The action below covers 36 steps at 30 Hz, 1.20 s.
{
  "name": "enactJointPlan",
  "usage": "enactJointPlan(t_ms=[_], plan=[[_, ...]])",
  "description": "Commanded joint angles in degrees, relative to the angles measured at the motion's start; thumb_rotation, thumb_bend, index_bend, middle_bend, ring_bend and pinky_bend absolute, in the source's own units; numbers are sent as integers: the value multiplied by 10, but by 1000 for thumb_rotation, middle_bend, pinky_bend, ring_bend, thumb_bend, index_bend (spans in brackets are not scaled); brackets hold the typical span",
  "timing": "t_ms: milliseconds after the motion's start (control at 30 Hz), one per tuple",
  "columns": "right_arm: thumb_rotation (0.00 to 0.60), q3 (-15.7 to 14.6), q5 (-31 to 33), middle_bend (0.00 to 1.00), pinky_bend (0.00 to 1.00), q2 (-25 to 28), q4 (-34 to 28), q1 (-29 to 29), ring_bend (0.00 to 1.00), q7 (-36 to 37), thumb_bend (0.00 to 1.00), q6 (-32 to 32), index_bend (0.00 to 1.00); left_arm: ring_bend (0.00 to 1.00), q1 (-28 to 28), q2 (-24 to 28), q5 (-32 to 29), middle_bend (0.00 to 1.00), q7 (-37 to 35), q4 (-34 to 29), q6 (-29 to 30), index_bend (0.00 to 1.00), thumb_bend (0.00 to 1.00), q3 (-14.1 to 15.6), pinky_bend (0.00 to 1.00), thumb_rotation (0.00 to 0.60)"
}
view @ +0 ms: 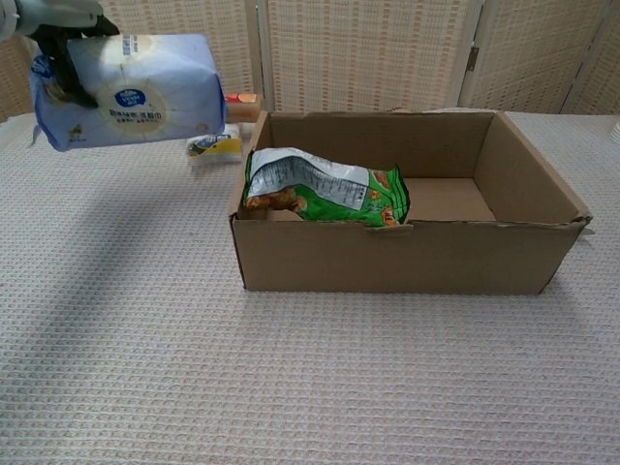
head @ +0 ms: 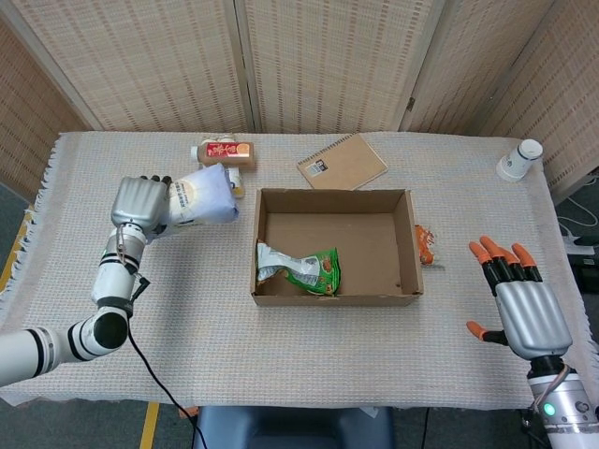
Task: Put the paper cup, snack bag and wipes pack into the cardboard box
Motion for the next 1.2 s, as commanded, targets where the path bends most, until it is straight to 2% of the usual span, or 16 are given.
enactJointPlan(t_ms=[33,200,367,467,633,767,867,900,967,1000,1033,1100,1200], plan=[[600,-2,-9,0,0,2,0,-2,0,5,76,0,39,606,-12,50,3,712,1,-63,23,594,358,-29,772,600],[600,-5,-22,0,0,6,0,-6,0,14,76,1,38,647,-25,70,42,758,-5,-122,49,632,357,-52,806,600],[600,-6,-31,0,0,9,0,-9,0,20,77,1,39,656,-51,44,46,769,-17,-174,68,641,357,-79,814,600],[600,-7,-34,0,0,10,0,-10,0,23,76,1,39,656,-72,5,56,769,-14,-182,83,641,356,-83,815,600],[600,-7,-34,0,0,12,0,-10,0,25,76,0,39,656,-101,-71,79,768,-6,-167,100,641,357,-73,815,600],[600,-5,-31,0,0,15,0,-11,0,27,76,0,39,652,-114,-136,83,762,-15,-139,109,634,354,-66,811,600],[600,-4,-29,0,0,17,0,-11,0,30,76,0,39,615,-117,-176,97,723,-23,-108,114,586,330,-58,787,600],[600,-4,-30,0,0,17,0,-11,0,31,76,0,38,558,-118,-185,98,656,-24,-99,111,514,309,-57,745,600],[600,-4,-31,0,0,19,0,-12,0,33,76,1,38,344,-122,-194,88,407,-25,-87,91,263,258,-56,560,600],[600,-3,-32,0,0,19,0,-12,0,34,76,1,39,182,-124,-195,83,218,-25,-83,83,115,228,-58,406,600],[600,-3,-32,0,0,20,0,-12,0,36,76,1,39,64,-126,-197,85,80,-29,-75,76,22,204,-62,270,600],[600,-2,-30,0,0,22,0,-12,0,37,76,1,39,0,-128,-199,92,0,-35,-63,69,0,175,-65,139,600],[600,-1,-26,0,0,24,0,-11,0,38,76,-1,38,0,-127,-198,97,0,-42,-53,64,0,156,-68,85,600]])
